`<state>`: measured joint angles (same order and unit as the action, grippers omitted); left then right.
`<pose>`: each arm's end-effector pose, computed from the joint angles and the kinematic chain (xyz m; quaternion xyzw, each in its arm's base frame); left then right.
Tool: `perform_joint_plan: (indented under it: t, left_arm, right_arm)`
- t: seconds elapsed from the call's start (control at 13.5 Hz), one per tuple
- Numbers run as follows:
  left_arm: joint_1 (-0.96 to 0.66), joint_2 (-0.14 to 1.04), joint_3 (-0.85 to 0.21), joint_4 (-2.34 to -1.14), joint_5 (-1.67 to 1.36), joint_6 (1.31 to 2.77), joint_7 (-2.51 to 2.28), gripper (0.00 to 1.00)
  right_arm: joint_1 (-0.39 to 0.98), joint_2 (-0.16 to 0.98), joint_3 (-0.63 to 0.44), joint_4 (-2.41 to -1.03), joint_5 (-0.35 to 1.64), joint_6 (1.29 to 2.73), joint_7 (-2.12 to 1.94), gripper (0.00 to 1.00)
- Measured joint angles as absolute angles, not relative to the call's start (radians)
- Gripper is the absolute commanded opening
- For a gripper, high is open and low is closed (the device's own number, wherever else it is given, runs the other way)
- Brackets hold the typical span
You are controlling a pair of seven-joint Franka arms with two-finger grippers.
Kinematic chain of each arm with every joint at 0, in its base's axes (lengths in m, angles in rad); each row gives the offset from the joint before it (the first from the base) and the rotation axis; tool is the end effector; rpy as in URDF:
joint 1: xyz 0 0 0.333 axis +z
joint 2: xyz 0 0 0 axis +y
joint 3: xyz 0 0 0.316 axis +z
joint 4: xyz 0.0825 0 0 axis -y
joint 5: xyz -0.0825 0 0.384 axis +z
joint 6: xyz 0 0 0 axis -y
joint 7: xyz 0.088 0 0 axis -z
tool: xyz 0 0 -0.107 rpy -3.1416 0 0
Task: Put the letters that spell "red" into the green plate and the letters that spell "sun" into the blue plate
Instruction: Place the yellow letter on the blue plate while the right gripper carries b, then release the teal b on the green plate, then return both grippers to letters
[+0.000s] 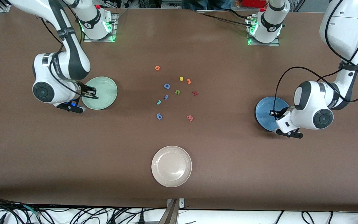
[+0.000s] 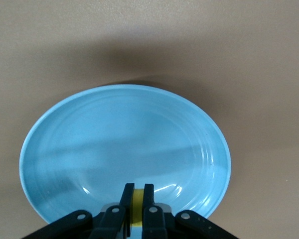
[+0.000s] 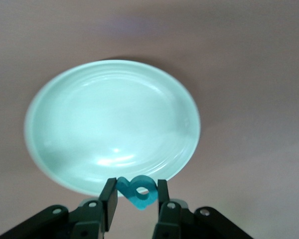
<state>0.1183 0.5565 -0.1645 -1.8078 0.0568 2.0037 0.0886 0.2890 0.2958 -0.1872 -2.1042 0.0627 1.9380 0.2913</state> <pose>0.6102 -0.0201 0.2146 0.9812 -0.0781 -0.1746 0.0252 0.5197 0.0571 0.2513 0.9677 -0.1119 -0.2213 0.0455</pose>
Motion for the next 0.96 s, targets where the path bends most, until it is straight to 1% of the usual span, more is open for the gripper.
perform_joint_plan:
  t: [0.15, 0.22, 0.37, 0.45, 0.52, 0.59, 0.67, 0.96]
  left_arm:
    - [0.118, 0.558, -0.164, -1.808, 0.057, 2.003, 0.088, 0.4]
    - [0.118, 0.559, -0.164, -1.808, 0.057, 2.003, 0.088, 0.57]
    - [0.118, 0.561, -0.164, -1.808, 0.057, 2.002, 0.089, 0.75]
    - [0.119, 0.562, -0.164, -1.808, 0.057, 2.002, 0.089, 0.91]
    - [0.119, 0.563, -0.164, -1.808, 0.057, 2.001, 0.089, 0.99]
    - [0.121, 0.565, -0.163, -1.808, 0.057, 2.0, 0.089, 0.99]
    - [0.123, 0.566, -0.161, -1.808, 0.057, 2.0, 0.089, 0.99]
    - [0.124, 0.567, -0.162, -1.798, 0.057, 2.0, 0.089, 1.0]
  right_arm:
    - [0.289, 0.302, -0.199, -2.192, 0.08, 2.02, 0.265, 0.3]
    - [0.291, 0.308, -0.198, -2.227, 0.1, 2.059, 0.262, 0.3]
    - [0.293, 0.327, -0.196, -2.263, 0.12, 2.113, 0.257, 0.3]
    - [0.293, 0.337, -0.196, -2.268, 0.122, 2.127, 0.252, 0.33]
    - [0.293, 0.345, -0.196, -2.269, 0.122, 2.135, 0.249, 0.55]
    - [0.293, 0.349, -0.196, -2.269, 0.123, 2.138, 0.247, 0.89]
    - [0.293, 0.35, -0.196, -2.269, 0.124, 2.139, 0.246, 0.98]
    - [0.293, 0.339, -0.194, -2.263, 0.131, 2.133, 0.243, 0.99]
